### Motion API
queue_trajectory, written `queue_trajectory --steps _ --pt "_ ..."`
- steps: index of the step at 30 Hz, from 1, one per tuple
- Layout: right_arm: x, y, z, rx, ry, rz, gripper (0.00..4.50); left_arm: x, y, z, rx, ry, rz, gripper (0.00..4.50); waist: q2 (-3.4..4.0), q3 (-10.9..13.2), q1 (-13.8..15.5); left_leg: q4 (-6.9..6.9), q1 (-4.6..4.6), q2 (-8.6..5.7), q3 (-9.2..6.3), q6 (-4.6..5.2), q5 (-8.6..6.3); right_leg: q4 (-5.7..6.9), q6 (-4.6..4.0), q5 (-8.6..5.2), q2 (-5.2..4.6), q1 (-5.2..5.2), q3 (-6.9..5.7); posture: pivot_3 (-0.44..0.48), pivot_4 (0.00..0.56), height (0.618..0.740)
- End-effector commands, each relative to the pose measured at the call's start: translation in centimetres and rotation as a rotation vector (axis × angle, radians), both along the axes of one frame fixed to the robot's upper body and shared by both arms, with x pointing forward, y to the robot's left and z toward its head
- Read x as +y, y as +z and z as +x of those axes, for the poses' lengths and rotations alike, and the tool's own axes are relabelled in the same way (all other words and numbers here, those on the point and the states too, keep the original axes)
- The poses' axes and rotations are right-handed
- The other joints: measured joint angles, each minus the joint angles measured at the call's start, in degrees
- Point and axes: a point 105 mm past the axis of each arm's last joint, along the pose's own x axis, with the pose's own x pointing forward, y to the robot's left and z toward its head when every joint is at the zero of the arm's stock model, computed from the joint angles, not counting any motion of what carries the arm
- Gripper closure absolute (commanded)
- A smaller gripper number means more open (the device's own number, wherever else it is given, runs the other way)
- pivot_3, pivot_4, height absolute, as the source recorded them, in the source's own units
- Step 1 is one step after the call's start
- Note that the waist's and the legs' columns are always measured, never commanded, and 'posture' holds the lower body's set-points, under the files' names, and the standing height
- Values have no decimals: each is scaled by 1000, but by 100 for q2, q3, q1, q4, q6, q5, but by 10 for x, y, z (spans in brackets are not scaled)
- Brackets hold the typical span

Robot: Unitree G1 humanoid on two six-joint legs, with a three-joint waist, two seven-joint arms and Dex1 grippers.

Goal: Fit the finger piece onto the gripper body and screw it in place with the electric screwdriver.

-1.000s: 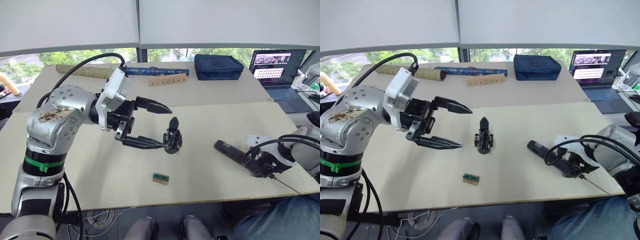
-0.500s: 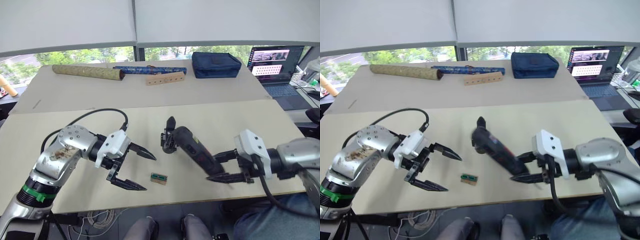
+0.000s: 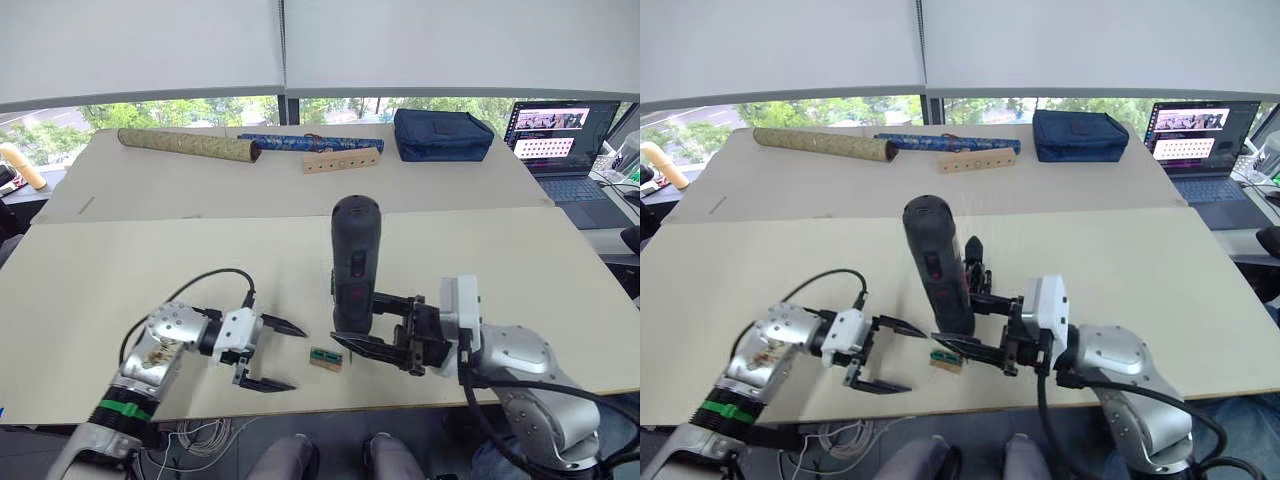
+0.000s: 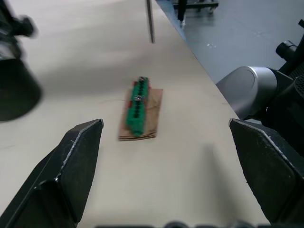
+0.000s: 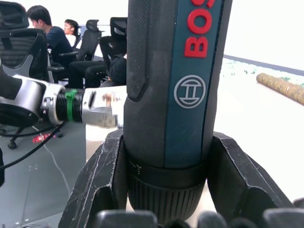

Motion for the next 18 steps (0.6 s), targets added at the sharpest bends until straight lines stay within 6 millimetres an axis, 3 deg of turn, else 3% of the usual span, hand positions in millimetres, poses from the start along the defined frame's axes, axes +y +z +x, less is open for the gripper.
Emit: queue_trajectory --steps 1,7,18 --pt "4 15 -8 -93 17 42 2588 -7 6 7 -57 -10 -13 0 0 0 -9 1 -1 2 0 -2 -1 -1 0 0 1 1 1 0 150 740" --pt "8 16 -5 -137 21 34 2588 -18 1 16 -85 -5 -26 0 0 0 -19 3 4 2 1 -13 -3 4 0 0 4 3 6 0 150 740" --pt "14 9 0 -91 23 47 2588 -24 -2 11 -45 -46 -29 0 0 0 -104 0 2 7 -1 3 4 5 0 0 10 -2 7 0 150 740"
